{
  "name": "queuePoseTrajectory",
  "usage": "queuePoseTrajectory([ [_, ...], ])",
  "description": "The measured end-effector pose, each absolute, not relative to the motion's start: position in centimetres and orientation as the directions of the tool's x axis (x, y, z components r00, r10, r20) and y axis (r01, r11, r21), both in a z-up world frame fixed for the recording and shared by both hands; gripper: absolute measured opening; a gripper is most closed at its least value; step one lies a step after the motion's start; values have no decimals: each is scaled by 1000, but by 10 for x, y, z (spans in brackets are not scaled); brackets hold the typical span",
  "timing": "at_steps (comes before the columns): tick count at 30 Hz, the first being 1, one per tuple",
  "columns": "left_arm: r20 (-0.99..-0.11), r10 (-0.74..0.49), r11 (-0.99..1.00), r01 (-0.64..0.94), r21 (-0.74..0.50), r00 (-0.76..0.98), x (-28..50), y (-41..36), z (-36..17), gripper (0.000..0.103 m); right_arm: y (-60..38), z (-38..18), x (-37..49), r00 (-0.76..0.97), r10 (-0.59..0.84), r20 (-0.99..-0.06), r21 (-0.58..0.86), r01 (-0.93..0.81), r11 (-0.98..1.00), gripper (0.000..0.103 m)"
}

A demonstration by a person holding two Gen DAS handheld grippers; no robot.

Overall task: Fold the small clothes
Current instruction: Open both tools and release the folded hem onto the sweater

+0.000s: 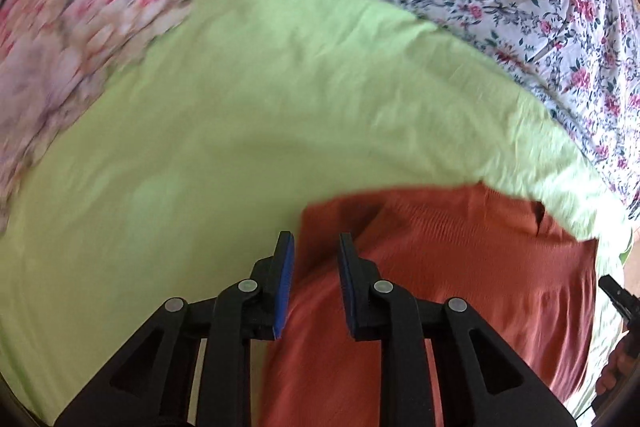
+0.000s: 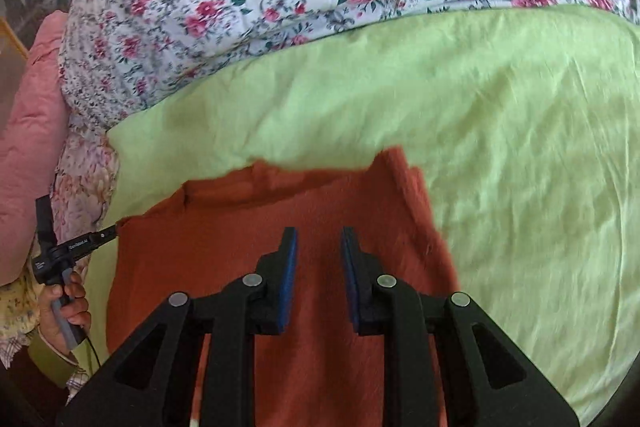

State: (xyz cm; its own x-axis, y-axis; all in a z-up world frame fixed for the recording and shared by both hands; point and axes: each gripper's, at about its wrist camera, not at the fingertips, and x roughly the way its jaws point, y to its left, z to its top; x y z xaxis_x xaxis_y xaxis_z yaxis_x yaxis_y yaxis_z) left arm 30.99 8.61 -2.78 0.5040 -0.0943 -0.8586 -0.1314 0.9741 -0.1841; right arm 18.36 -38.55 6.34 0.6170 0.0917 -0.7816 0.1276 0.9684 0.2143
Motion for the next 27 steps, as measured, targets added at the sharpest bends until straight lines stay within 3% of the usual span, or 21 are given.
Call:
queuePoseTrajectory([
  [13, -885, -187, 938, -191, -291, 427, 176, 120, -43, 25, -329, 35, 87, 556, 158, -816, 292, 160, 943, 23],
  [22, -888, -248, 941, -120, -315, 388, 113, 101, -46, 39, -301, 31, 34, 562, 156, -812, 299, 172, 939, 24],
  [27, -877, -319, 919, -110, -379, 360, 92, 98, -53, 40, -286, 24, 13, 556, 152, -817, 297, 181, 938, 29],
])
